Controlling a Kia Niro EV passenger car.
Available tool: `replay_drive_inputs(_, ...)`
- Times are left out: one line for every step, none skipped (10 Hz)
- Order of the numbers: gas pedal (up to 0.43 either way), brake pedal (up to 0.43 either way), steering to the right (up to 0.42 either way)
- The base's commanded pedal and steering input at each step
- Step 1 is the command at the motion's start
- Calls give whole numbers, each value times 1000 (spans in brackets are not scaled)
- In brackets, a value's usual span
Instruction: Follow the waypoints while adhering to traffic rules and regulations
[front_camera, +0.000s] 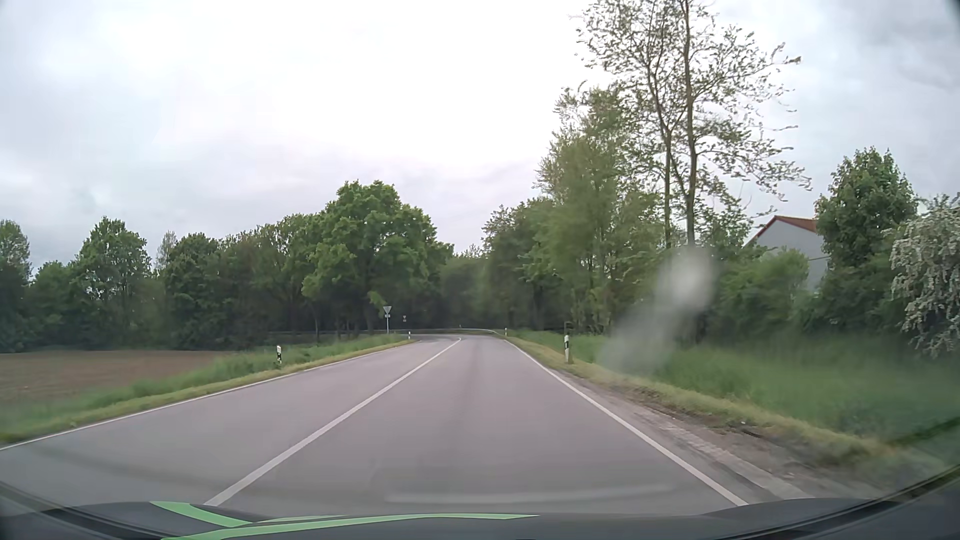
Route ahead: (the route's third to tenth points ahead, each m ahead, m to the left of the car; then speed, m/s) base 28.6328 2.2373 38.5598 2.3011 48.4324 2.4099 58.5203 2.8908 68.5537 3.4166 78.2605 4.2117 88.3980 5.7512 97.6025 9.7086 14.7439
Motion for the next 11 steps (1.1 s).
replay_drive_inputs(441, 0, 4)
replay_drive_inputs(441, 0, 4)
replay_drive_inputs(441, 0, 4)
replay_drive_inputs(441, 0, 3)
replay_drive_inputs(441, 0, 3)
replay_drive_inputs(441, 0, 1)
replay_drive_inputs(441, 0, 0)
replay_drive_inputs(429, 0, -1)
replay_drive_inputs(409, 0, -1)
replay_drive_inputs(390, 0, -1)
replay_drive_inputs(378, 0, 0)
